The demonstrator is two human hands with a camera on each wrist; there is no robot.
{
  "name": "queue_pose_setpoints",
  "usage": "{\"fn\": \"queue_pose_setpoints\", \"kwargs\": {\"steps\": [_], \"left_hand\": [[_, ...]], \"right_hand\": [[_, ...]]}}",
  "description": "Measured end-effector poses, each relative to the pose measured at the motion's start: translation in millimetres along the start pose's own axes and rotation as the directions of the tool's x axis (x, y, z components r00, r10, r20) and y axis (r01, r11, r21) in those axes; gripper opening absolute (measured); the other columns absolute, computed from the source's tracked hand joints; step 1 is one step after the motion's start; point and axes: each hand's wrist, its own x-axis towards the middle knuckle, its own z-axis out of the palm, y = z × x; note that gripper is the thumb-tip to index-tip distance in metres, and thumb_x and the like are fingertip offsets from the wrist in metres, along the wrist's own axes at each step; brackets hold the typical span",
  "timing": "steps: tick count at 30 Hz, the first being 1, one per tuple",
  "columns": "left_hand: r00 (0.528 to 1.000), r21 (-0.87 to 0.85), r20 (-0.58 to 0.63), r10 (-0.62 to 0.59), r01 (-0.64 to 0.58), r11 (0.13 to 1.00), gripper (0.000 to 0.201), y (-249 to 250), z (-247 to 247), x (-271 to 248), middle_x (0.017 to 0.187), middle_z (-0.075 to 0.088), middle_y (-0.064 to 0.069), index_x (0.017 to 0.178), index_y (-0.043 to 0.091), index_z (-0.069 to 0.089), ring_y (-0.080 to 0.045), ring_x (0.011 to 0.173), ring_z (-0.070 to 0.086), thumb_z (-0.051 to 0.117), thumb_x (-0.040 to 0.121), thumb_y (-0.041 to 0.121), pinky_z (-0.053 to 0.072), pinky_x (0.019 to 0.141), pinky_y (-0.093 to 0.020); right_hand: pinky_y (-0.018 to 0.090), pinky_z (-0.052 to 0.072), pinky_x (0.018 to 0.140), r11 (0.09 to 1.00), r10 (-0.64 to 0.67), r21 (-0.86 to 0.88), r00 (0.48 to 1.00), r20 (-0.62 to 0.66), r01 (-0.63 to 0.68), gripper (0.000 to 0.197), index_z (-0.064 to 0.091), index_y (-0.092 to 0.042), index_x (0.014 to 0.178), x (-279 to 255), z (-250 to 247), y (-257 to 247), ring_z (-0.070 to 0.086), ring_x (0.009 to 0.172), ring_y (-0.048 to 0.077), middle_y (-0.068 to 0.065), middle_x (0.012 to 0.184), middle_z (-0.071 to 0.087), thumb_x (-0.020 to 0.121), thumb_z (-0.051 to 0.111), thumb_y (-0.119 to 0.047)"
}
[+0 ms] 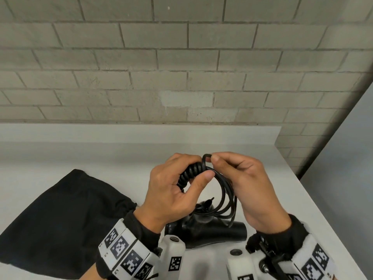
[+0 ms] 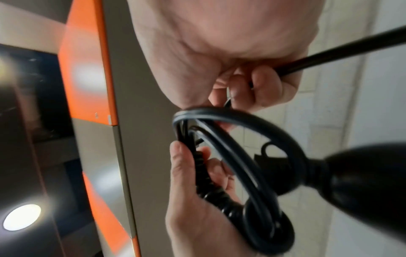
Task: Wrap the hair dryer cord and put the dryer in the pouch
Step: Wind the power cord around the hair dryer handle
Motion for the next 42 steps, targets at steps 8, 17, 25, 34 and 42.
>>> {"fn": "queue_pose_setpoints", "kwargs": {"steps": [8,17,25,34,42], "left_hand": [[0.997,-0.009,-0.062,-0.041,0.041,0.999,0.04,3,2,-1,0.075,0.056,0.022,0.09,0.006,0.067,0.01,0.065,0.051,0.057,0.096,0.044,0.04,0.063,-0.006],[0.979,0.007,-0.013,-0.201,0.201,0.98,0.019,4,1,2,0.077,0.066,0.016,0.1,0.016,0.067,0.0,0.071,0.062,0.063,0.093,0.033,0.046,0.067,-0.008],[0.802,-0.402,0.211,-0.559,0.593,0.698,0.032,18,-8,16,0.089,0.075,-0.009,0.112,0.019,0.07,-0.013,0.086,0.071,0.072,0.08,0.023,0.052,0.08,-0.016],[0.76,-0.456,0.131,-0.637,0.616,0.642,0.022,15,-6,17,0.087,0.074,-0.003,0.096,0.022,0.077,-0.015,0.089,0.068,0.072,0.077,0.032,0.049,0.085,-0.022],[0.88,-0.307,0.003,-0.476,0.454,0.837,0.011,19,2,14,0.087,0.075,0.007,0.097,0.019,0.073,-0.007,0.084,0.07,0.072,0.086,0.017,0.052,0.078,-0.014]], "right_hand": [[0.028,0.046,0.072,0.975,0.086,0.199,0.995,0.051,-0.095,0.018,0.073,-0.025,0.104,-28,8,15,0.055,0.079,0.019,0.024,0.086,0.059,0.091,0.06,-0.025],[0.012,0.047,0.057,0.993,-0.049,0.109,0.997,0.065,0.042,0.022,0.073,-0.015,0.104,-36,1,20,0.056,0.058,0.001,-0.005,0.078,0.07,0.085,0.07,-0.006],[0.033,0.054,0.086,0.994,-0.11,0.031,0.991,0.082,0.108,0.024,0.076,-0.021,0.103,-25,-7,28,0.066,0.097,0.026,0.011,0.099,0.071,0.087,0.069,-0.004],[0.032,0.043,0.074,0.5,-0.701,-0.778,0.705,-0.106,0.38,0.021,0.071,-0.025,0.102,-34,13,38,0.049,0.088,0.019,0.003,0.107,0.058,0.082,0.076,-0.029],[0.02,0.038,0.068,0.63,-0.45,-0.762,0.871,-0.198,0.152,0.014,0.072,-0.032,0.094,-39,23,31,0.044,0.091,0.013,-0.008,0.101,0.053,0.092,0.061,-0.041]]}}
